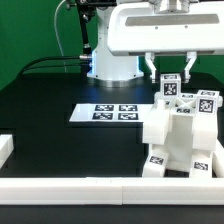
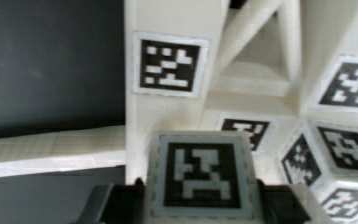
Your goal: Assemble chair
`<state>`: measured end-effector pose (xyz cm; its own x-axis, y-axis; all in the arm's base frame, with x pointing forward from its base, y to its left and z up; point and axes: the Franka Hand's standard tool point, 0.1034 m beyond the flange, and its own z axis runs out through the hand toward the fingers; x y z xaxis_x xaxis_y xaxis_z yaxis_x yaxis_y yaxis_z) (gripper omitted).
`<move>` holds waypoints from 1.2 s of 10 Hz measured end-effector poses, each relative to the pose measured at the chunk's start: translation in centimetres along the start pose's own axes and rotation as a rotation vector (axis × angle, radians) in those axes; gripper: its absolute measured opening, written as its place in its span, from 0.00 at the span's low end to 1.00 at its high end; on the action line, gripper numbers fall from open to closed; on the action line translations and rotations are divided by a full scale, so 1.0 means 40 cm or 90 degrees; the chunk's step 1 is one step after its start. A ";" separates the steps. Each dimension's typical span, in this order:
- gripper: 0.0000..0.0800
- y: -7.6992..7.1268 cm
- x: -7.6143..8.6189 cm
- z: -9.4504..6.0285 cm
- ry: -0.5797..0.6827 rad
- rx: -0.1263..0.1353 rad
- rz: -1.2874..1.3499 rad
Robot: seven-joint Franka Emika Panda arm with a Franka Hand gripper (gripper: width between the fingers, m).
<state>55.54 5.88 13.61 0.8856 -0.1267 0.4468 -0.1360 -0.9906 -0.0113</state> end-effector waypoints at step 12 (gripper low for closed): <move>0.36 0.019 0.000 0.033 0.020 -0.015 -0.020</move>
Offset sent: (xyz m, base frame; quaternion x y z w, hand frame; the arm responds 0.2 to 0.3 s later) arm 0.0013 -0.0069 -0.0075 0.0063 0.0073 -0.0088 0.9999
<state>56.01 5.08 12.41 0.8754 -0.0938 0.4742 -0.1191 -0.9926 0.0236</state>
